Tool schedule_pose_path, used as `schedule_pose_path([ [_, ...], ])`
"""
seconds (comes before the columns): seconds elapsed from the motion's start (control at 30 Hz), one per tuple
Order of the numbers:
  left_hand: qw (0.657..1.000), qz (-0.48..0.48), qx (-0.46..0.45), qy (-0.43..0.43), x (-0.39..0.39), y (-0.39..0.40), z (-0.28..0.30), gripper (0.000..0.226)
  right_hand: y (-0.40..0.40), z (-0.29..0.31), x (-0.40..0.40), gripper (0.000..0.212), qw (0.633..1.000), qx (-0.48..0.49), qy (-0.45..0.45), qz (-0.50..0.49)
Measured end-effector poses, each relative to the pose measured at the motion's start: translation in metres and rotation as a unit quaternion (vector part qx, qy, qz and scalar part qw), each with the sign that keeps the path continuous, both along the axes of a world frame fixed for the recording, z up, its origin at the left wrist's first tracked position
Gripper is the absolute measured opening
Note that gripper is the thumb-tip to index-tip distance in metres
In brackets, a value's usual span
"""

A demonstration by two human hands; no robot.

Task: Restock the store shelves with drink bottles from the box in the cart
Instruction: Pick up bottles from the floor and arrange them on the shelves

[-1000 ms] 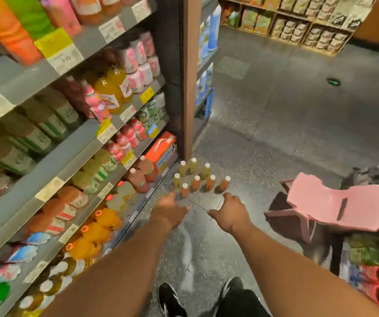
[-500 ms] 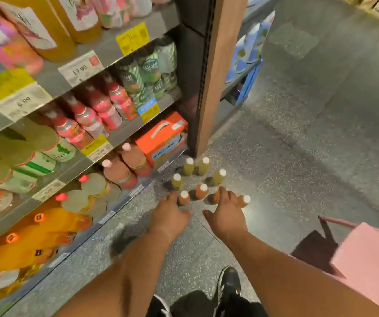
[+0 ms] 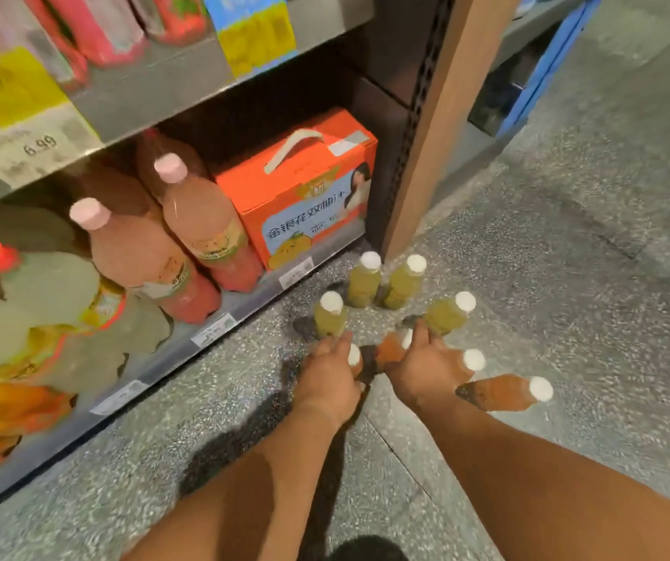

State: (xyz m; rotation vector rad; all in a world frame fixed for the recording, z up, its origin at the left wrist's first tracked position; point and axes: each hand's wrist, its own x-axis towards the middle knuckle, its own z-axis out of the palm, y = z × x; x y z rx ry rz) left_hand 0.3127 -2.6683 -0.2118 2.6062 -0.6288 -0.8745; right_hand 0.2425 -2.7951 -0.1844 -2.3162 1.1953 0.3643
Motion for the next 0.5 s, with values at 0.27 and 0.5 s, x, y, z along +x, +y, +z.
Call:
schedule_pose_path([
  [0.27,0.998,0.036,-0.042,-0.028,0.003,-0.014,-0.035,0.036,-0.016,-0.039,0.019,0.027,1.0,0.012,-0.02,-0.002],
  [0.5,0.99,0.114,-0.078,-0.005,0.008,0.026,0.016,0.032,-0.002,0.01,0.016,0.025,0.991,-0.025,-0.065,0.11],
])
